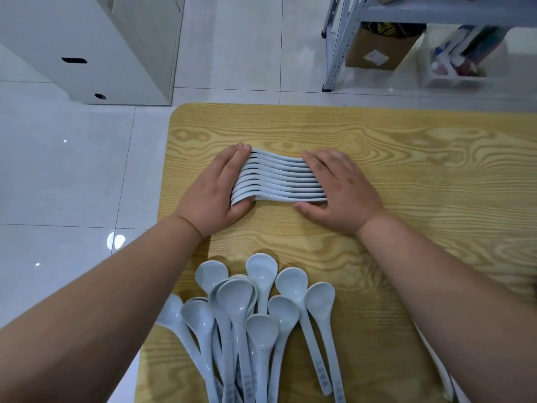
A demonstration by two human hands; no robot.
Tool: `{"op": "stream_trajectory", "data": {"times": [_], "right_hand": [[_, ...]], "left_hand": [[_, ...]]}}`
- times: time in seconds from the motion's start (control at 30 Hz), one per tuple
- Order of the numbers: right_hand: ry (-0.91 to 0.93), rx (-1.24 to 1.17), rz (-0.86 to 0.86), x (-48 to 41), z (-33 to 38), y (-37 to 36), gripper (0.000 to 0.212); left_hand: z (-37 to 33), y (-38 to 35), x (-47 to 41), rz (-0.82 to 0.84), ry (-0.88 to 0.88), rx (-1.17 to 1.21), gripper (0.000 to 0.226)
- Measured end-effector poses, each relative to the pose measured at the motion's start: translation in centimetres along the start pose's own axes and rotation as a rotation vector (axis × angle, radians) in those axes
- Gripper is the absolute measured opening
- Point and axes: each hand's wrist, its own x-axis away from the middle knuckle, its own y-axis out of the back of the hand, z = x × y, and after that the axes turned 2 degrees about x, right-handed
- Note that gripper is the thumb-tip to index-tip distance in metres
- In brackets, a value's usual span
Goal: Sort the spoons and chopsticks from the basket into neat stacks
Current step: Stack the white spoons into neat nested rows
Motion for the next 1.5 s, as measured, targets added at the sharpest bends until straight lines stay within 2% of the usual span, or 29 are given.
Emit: {"op": "stream_trajectory", "data": {"times": [0.13,0.3,0.9,1.07,1.3,1.5], "right_hand": [[-0.008,0.006,0.005,0.0,0.1,0.0,0.092],[0.009,-0.017,-0.054,0.2,0.4,0.1,0.086],[0.005,0.005,-0.064,0.1,0.7,0.4,0.084],[-0.008,0.032,0.011,0.0,0.9,0.7,0.087],[-0.107,0.085,0.206,0.1,2.2,1.8,0.100],[-0.087,0.132,0.269,0.2,3.4,2.1,0.105]], "left_hand": [[0.2,-0.1,0.0,-0.008,-0.009,0.003,0.080],[0.1,-0.1,0.2,-0.007,0.018,0.024,0.093],[-0.2,0.0,0.3,0.040,0.028,-0.044,0.087],[-0.4,0.2,0.3,0.076,0.039,-0.033,0.087],[-3.1,1.8,0.2,0.144,0.264,0.022,0.095],[-4.3,1.9,0.7,0.162,0.197,-0.164,0.095]]}}
